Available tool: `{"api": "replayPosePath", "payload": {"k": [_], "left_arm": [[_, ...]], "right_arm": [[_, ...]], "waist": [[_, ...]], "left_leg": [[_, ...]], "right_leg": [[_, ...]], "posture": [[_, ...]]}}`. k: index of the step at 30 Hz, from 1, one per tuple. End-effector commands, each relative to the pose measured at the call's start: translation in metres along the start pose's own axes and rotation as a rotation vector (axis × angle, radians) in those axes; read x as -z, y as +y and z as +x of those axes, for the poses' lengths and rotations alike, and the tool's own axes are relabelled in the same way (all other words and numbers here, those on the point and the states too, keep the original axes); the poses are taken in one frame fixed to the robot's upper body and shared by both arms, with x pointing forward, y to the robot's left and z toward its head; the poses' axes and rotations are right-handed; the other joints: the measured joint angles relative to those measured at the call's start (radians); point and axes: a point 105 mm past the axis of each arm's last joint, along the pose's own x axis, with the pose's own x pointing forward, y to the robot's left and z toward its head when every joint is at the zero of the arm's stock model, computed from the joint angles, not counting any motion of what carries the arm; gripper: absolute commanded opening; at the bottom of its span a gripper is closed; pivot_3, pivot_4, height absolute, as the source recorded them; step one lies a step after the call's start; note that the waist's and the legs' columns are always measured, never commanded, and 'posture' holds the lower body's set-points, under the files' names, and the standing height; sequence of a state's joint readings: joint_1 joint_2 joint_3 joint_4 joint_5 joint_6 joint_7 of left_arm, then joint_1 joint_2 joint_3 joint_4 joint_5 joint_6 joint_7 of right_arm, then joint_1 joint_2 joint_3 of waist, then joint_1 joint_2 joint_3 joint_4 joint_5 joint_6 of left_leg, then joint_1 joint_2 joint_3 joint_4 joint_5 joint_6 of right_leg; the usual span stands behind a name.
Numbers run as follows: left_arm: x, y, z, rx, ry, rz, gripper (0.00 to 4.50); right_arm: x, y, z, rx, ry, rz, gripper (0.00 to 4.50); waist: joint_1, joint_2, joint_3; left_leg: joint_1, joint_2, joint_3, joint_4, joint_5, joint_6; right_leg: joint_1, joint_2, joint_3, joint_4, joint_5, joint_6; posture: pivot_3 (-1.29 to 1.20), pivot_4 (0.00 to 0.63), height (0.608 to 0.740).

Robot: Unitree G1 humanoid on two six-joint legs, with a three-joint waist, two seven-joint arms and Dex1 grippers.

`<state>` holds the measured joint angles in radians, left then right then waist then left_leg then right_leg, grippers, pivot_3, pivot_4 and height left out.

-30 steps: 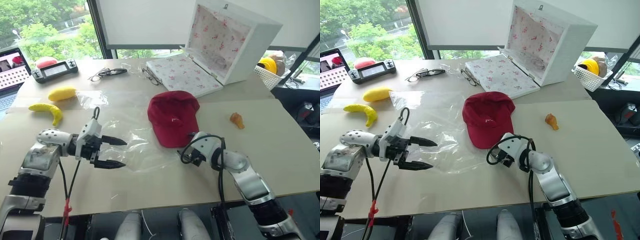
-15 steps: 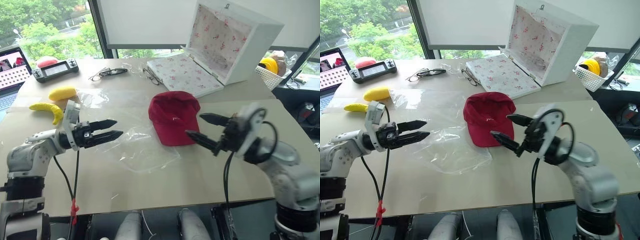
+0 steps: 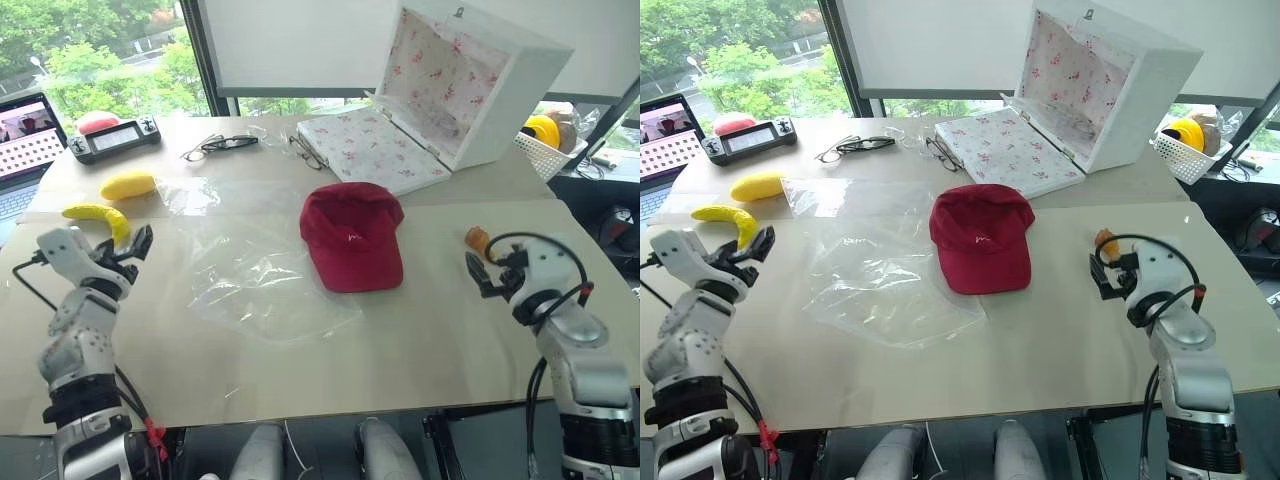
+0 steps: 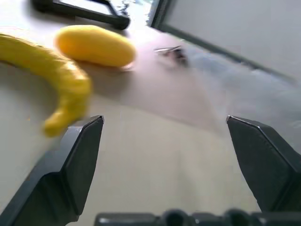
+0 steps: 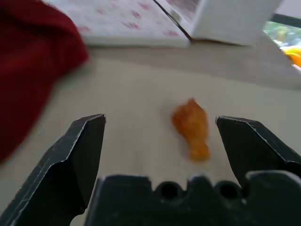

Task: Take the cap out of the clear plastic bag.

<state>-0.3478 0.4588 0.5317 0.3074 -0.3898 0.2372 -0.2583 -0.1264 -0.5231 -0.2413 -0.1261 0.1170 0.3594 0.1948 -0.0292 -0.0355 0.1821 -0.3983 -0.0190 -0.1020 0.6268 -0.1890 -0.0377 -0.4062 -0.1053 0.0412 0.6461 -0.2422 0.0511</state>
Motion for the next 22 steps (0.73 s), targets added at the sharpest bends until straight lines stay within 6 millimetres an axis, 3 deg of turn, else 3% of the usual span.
{"api": "replayPosePath", "payload": {"k": [1, 5, 12, 22], "left_arm": [[-0.003, 0.010, 0.000, -0.088, -0.068, 0.077, 4.50], [0.008, 0.015, 0.001, -0.124, -0.055, 0.089, 4.50], [0.026, 0.002, 0.005, -0.088, -0.018, 0.083, 4.50], [0.032, -0.005, 0.005, -0.065, -0.011, 0.081, 4.50]], "right_arm": [[-0.007, -0.009, -0.001, 0.085, -0.071, -0.073, 4.48], [-0.004, -0.010, -0.001, 0.106, -0.078, -0.067, 4.48], [0.001, -0.008, -0.004, 0.113, -0.065, -0.085, 4.48], [0.005, -0.002, -0.006, 0.093, -0.047, -0.077, 4.48]], "waist": [[0.003, 0.000, 0.000], [0.003, 0.000, 0.000], [0.005, 0.000, 0.000], [0.003, 0.000, 0.000]], "left_leg": [[0.000, 0.000, 0.000, 0.000, 0.000, 0.000], [0.002, 0.000, 0.000, 0.001, 0.000, 0.000], [0.002, 0.000, 0.000, 0.001, 0.000, 0.000], [0.002, 0.000, 0.000, 0.000, 0.000, 0.000]], "right_leg": [[0.000, 0.000, 0.000, 0.000, 0.000, 0.000], [0.002, 0.000, 0.000, 0.000, 0.000, 0.001], [0.002, 0.000, 0.000, 0.000, 0.000, 0.001], [0.003, 0.000, 0.000, 0.000, 0.000, 0.001]], "posture": [[0.00, 0.150, 0.740], [0.00, 0.150, 0.740], [0.00, 0.150, 0.740], [0.00, 0.150, 0.740]]}}
